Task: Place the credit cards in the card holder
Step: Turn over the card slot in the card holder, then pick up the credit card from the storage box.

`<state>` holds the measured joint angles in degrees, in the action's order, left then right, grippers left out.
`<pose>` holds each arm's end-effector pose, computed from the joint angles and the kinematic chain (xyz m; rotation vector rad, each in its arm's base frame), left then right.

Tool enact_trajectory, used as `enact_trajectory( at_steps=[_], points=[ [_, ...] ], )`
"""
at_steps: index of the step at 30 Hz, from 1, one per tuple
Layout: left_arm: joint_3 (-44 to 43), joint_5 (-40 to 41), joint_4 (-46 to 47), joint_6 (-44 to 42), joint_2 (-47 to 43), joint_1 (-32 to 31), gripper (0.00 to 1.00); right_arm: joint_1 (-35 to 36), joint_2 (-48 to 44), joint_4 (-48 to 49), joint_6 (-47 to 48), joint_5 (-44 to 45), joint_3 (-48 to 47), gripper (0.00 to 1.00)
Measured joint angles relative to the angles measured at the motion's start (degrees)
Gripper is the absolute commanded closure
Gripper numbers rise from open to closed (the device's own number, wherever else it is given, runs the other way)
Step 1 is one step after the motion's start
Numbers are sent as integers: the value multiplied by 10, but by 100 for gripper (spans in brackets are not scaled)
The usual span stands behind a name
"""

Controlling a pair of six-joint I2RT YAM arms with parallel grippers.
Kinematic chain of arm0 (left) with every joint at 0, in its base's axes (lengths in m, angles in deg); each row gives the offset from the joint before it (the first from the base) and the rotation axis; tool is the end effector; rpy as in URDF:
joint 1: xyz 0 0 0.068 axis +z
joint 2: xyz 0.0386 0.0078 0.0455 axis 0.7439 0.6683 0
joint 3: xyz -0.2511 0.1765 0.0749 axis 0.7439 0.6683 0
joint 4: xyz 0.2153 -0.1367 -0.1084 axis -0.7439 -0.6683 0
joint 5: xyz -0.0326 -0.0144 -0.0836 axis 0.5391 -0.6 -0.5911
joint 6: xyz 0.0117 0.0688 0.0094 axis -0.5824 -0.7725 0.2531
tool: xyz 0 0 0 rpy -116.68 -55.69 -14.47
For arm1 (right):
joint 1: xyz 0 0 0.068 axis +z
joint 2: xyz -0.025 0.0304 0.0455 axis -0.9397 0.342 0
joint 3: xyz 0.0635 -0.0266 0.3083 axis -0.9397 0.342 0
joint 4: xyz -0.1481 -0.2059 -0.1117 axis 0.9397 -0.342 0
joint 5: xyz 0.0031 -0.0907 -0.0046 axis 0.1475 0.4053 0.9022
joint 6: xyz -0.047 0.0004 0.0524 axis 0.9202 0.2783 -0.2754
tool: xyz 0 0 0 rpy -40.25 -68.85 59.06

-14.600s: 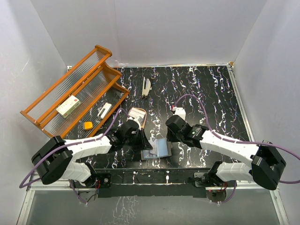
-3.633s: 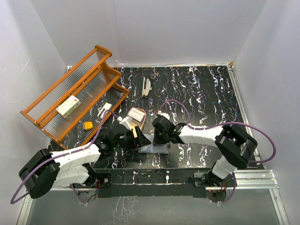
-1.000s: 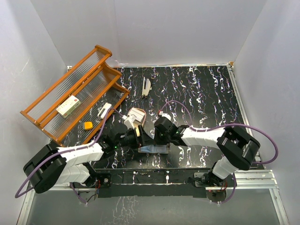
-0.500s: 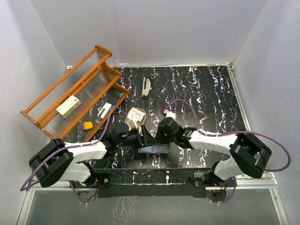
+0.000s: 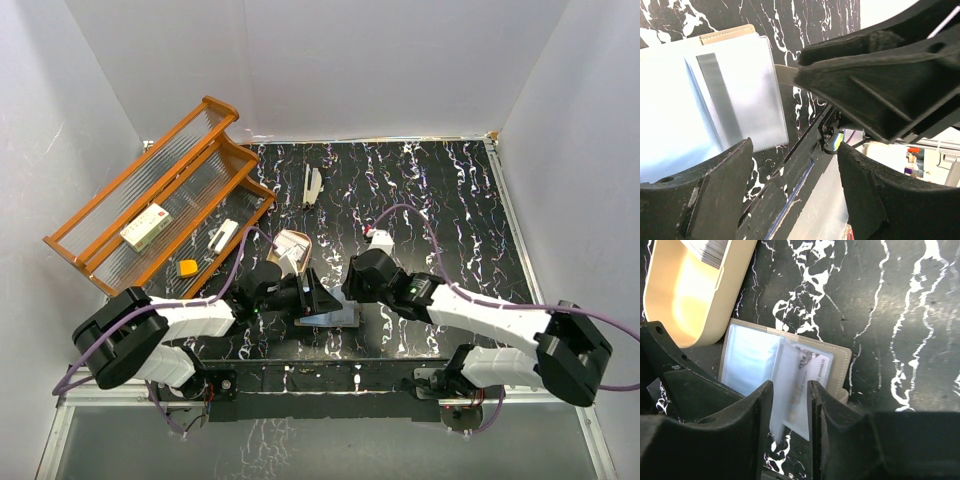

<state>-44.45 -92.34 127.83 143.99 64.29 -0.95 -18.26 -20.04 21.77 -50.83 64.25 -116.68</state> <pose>0.1640 -0.2196 0.1901 0.0725 2.2280 -1.5367 0.1682 0.1908 0.2209 -0.0331 2.4229 0.5125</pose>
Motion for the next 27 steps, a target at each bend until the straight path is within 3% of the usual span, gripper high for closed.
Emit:
enact_trajectory(
  at_steps=[6,12,22,27],
  points=[
    [0,21,-18,-4,-24,-3,30,0,-56,-46,28,31,-19,60],
    [1,67,-111,-33,-133,-3,22,0,-50,-51,71,25,-52,58],
    [-55,192,-403,-108,-411,-3,9,1,36,10,161,-33,-130,57],
    [-134,254,-537,-160,-472,-2,1,3,90,52,232,-47,-173,55]
  ],
)
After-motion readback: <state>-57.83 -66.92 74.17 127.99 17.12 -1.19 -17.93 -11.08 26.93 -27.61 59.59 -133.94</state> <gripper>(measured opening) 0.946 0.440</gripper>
